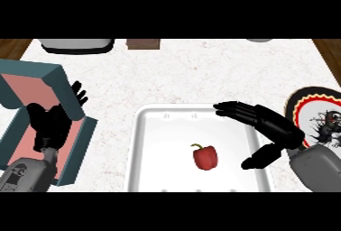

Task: Pick the bell pepper from the tray and place it in the plate

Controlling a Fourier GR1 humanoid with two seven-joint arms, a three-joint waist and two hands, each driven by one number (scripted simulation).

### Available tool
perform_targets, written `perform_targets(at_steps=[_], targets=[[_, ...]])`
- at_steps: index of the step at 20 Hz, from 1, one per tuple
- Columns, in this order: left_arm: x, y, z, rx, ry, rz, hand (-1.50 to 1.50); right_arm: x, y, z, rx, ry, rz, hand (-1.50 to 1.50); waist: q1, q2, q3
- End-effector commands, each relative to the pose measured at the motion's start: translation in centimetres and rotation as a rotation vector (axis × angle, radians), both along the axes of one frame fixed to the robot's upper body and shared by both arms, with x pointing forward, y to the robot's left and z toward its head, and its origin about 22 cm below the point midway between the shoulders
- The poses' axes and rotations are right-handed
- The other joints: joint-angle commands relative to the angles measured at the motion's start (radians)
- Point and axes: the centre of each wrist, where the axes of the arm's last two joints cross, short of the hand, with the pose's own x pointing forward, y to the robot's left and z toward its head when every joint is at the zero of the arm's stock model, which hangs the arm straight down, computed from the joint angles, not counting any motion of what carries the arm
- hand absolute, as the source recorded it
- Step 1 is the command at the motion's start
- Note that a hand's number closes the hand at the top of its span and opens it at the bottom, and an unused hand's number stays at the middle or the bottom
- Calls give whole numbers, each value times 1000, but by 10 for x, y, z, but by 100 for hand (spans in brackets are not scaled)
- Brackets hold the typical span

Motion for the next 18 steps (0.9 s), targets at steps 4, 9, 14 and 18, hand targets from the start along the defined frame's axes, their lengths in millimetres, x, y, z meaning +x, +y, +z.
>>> perform_targets(at_steps=[4, 9, 14, 18], targets=[[-6, -12, -9, 0, 5, 5, 0, -10, 24, 25, -181, 5, 12, -150, -3, -2, 0], [-12, 5, -1, -3, 8, -6, 0, -12, 42, 20, -370, 32, 14, -150, 10, -1, 0], [17, -10, 6, -14, 16, 0, 0, -17, 60, 14, -483, -58, -19, -150, -2, 0, 0], [-3, 2, -16, -9, 8, -3, 0, -8, 48, 20, -559, -43, -39, -150, 0, 0, 0]])
